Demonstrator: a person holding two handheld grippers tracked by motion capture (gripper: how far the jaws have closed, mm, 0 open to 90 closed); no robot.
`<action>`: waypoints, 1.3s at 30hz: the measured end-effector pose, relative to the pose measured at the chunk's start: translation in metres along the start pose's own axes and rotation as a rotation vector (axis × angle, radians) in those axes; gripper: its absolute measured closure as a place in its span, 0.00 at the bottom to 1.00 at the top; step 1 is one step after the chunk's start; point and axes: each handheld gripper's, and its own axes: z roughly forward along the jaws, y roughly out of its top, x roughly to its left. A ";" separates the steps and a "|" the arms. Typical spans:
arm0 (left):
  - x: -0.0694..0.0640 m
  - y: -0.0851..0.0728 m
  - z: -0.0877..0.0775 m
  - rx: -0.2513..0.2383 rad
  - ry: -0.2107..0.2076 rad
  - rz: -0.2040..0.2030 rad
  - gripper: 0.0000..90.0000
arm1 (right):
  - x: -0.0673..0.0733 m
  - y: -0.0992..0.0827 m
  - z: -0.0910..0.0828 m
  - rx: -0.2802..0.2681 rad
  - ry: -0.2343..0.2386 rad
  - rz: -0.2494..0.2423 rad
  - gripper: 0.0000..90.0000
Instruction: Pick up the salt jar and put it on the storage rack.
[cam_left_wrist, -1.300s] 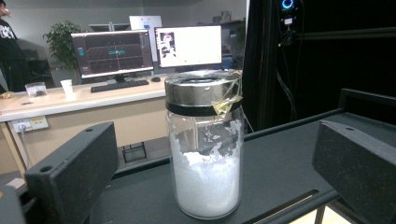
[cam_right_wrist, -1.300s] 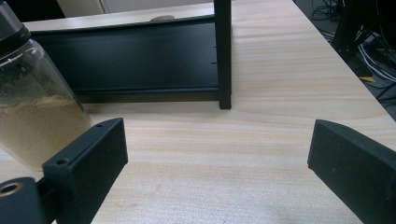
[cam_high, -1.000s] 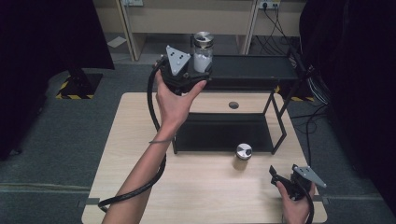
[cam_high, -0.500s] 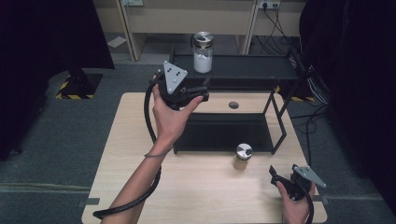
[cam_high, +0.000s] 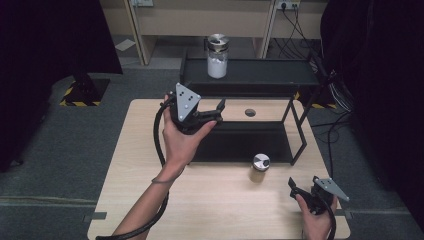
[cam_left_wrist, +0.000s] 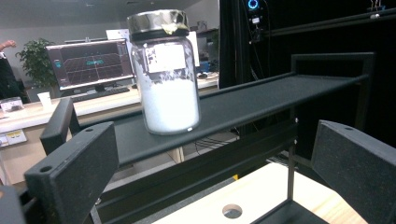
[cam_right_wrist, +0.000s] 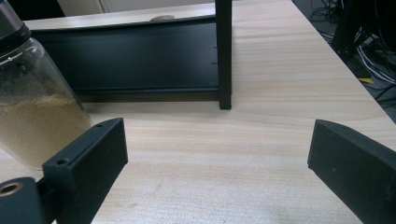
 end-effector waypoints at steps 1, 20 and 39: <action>0.000 -0.001 -0.001 -0.001 0.000 0.002 0.00 | 0.000 0.000 0.000 0.000 0.000 0.000 0.05; 0.000 -0.041 -0.020 0.018 -0.018 -0.022 0.00 | 0.000 -0.001 0.000 -0.003 -0.001 -0.004 0.05; -0.007 -0.079 -0.031 0.034 -0.028 -0.011 0.00 | 0.000 -0.001 0.000 -0.004 -0.001 -0.006 0.05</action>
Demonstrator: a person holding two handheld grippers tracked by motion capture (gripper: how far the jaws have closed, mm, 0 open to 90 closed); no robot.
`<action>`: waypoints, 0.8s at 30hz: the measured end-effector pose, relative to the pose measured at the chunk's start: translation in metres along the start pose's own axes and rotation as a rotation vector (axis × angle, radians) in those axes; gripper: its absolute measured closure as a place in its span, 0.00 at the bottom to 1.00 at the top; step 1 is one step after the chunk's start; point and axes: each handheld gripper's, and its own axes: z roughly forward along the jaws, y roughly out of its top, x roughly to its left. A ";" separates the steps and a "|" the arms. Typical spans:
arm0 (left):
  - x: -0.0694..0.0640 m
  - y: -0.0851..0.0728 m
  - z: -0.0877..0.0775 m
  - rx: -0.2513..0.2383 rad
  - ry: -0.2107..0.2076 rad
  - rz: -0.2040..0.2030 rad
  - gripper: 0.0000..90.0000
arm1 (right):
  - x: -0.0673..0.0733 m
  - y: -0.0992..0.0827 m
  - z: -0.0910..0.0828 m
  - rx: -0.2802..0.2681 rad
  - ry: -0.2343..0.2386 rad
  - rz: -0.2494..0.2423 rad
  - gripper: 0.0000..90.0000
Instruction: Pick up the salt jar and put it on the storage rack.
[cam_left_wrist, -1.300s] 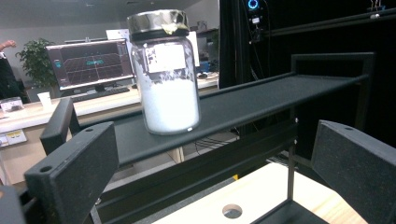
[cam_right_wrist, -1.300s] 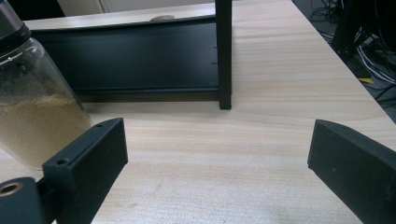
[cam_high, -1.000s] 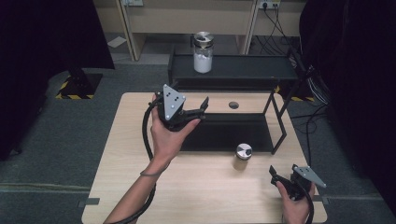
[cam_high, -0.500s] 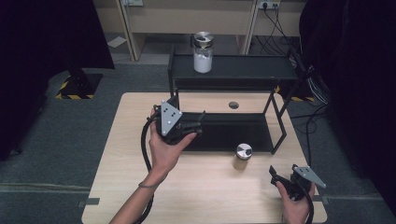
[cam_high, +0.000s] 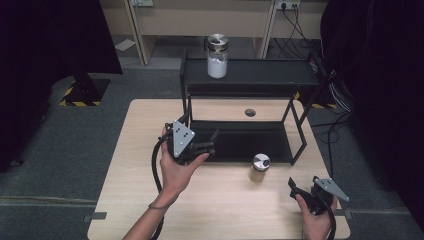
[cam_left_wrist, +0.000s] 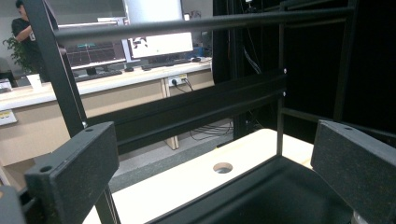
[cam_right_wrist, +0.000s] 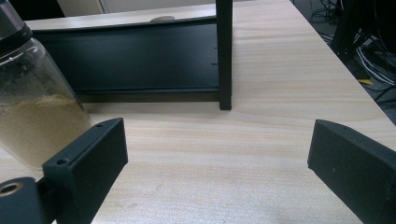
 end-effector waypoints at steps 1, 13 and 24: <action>0.000 -0.002 0.000 -0.001 0.000 0.000 0.00 | 0.000 0.000 0.000 0.000 0.000 0.000 0.06; -0.004 -0.021 -0.007 0.005 -0.012 0.007 0.00 | 0.001 0.000 0.000 -0.001 -0.001 -0.001 0.05; -0.007 -0.043 -0.013 0.023 -0.030 0.004 0.00 | 0.001 0.000 0.000 -0.001 -0.002 -0.004 0.06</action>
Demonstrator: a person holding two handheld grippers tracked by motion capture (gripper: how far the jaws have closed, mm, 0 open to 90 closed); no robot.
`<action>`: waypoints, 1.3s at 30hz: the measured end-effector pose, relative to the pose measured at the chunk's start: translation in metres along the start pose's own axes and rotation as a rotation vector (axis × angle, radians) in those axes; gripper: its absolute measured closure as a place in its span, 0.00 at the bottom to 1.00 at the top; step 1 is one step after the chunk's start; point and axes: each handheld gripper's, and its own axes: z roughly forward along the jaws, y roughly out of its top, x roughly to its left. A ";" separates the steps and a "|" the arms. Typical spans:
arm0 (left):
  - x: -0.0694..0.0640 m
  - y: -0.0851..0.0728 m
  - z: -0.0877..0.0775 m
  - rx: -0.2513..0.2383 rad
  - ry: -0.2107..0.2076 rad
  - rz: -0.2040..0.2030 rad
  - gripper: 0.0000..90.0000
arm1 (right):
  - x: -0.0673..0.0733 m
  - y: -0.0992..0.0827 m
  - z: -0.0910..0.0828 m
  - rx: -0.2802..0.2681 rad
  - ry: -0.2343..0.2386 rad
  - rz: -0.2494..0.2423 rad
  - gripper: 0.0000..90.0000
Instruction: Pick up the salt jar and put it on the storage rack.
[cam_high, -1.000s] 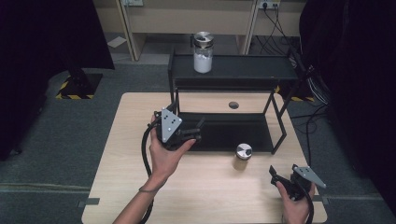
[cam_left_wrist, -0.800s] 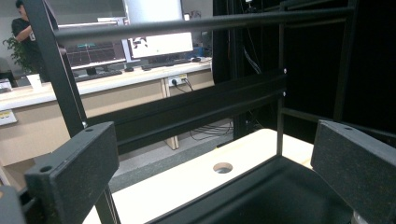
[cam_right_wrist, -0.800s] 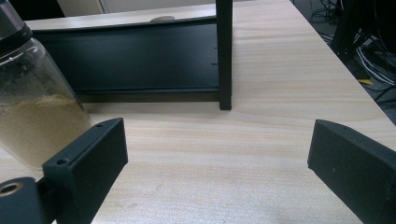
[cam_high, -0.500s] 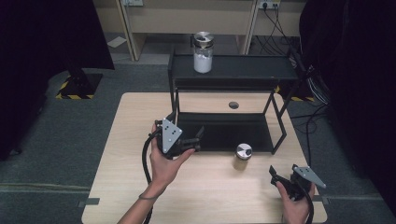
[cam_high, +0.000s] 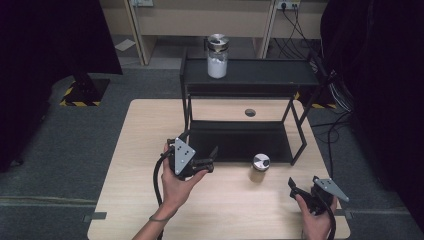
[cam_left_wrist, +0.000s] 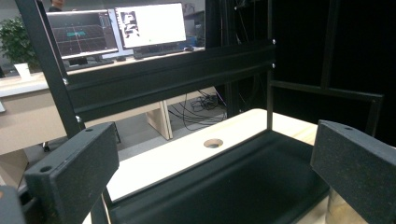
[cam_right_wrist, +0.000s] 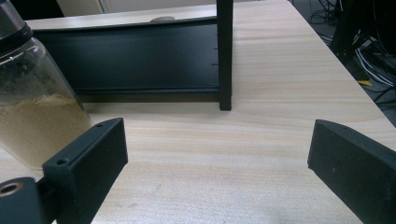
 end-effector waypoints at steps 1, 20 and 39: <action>-0.001 -0.002 0.000 0.001 -0.001 -0.002 0.00 | 0.000 0.000 0.000 0.000 0.000 -0.001 0.05; -0.009 -0.044 -0.008 0.072 -0.022 -0.036 0.00 | 0.001 0.000 0.000 -0.001 -0.001 -0.005 0.05; -0.013 -0.078 -0.016 0.146 -0.028 -0.090 0.00 | 0.001 0.000 0.000 0.000 -0.002 -0.012 0.05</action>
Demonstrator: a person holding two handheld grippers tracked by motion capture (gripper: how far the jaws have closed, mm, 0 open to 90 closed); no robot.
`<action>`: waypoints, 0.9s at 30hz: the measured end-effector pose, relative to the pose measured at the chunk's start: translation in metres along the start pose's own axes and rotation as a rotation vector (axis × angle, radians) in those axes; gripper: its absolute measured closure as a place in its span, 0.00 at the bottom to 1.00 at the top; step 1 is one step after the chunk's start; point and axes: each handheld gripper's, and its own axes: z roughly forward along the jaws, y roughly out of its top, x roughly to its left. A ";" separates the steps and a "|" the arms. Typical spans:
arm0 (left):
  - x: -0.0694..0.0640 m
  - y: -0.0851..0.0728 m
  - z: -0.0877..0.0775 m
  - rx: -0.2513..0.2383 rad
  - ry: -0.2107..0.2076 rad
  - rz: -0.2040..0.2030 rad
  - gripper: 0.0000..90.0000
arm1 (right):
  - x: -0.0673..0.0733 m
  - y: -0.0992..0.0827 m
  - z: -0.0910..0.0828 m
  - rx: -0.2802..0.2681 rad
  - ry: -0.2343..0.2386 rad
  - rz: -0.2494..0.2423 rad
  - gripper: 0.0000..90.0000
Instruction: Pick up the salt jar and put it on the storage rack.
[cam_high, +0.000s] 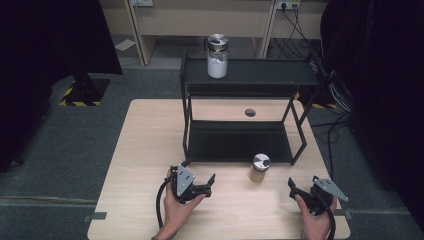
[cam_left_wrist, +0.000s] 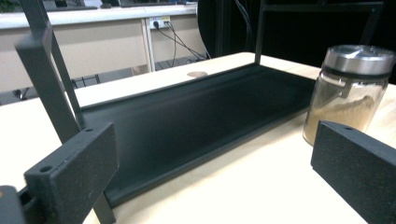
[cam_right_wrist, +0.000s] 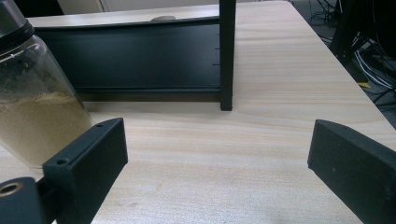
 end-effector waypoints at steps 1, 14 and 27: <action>0.000 -0.001 0.000 0.002 0.001 -0.004 0.00 | 0.000 0.000 0.000 0.000 0.000 0.000 0.05; -0.004 -0.014 -0.001 0.023 -0.001 -0.061 0.00 | 0.000 0.000 0.000 -0.001 0.000 -0.001 0.05; -0.009 -0.015 -0.003 0.020 0.024 -0.061 0.02 | -0.001 0.000 0.000 0.000 0.006 0.006 0.05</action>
